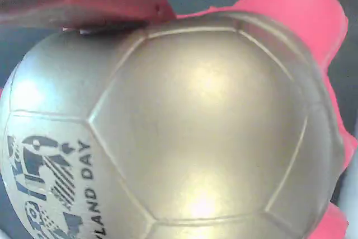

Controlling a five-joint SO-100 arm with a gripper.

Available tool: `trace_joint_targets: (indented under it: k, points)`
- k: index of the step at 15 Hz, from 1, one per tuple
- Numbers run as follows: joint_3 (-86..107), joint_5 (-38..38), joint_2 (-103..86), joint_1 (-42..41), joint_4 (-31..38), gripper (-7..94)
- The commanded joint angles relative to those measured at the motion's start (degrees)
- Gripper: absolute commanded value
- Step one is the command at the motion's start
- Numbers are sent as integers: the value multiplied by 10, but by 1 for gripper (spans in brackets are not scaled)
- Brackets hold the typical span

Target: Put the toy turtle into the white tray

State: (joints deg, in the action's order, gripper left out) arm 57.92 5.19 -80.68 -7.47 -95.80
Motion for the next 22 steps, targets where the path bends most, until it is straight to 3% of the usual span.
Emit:
trace_joint_targets:
  k: [1,4,8,16,18,20,22]
  points:
    - [-62,-17,-14,-109,-3,0]
    - [-156,-42,81,-159,-3,0]
    - [-271,-53,217,-163,3,0]
    - [-287,-59,316,-170,11,1]
    - [-279,-59,317,-170,11,11]
    - [-271,-59,317,-167,9,37]
    - [-256,-62,317,-167,9,55]
